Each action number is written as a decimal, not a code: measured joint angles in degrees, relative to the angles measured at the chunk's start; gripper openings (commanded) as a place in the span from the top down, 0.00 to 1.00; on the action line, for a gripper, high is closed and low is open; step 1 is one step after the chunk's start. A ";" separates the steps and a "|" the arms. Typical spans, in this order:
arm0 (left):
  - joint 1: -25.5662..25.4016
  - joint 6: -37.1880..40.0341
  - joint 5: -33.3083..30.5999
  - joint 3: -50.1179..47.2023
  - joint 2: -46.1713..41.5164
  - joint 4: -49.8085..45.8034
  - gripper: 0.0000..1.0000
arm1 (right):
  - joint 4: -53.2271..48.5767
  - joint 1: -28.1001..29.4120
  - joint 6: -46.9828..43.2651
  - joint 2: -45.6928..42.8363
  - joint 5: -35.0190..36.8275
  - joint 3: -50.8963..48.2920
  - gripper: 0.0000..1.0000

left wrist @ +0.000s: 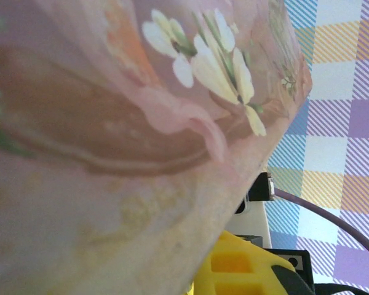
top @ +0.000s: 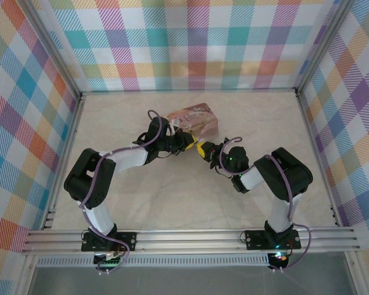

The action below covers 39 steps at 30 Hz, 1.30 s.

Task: Unlock a padlock with a key

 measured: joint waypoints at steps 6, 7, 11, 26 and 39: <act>0.00 0.02 -0.35 0.00 0.00 1.03 1.00 | -0.68 -0.74 -1.38 -0.02 -1.33 0.79 1.00; 0.00 0.02 -0.35 0.00 0.00 1.03 1.00 | -0.68 -0.76 -1.44 -0.02 -1.38 0.79 0.99; 0.00 0.70 -0.33 0.00 0.00 0.74 1.00 | -0.72 -1.07 -1.88 -0.02 -2.21 0.76 0.88; -3.02 9.57 2.95 0.24 0.00 -12.20 1.00 | -21.57 -3.76 -16.85 -15.04 -10.84 -6.49 0.65; -3.23 10.99 3.17 0.63 -0.02 -15.61 1.00 | -77.61 -2.14 -55.76 -37.13 -2.49 6.03 0.64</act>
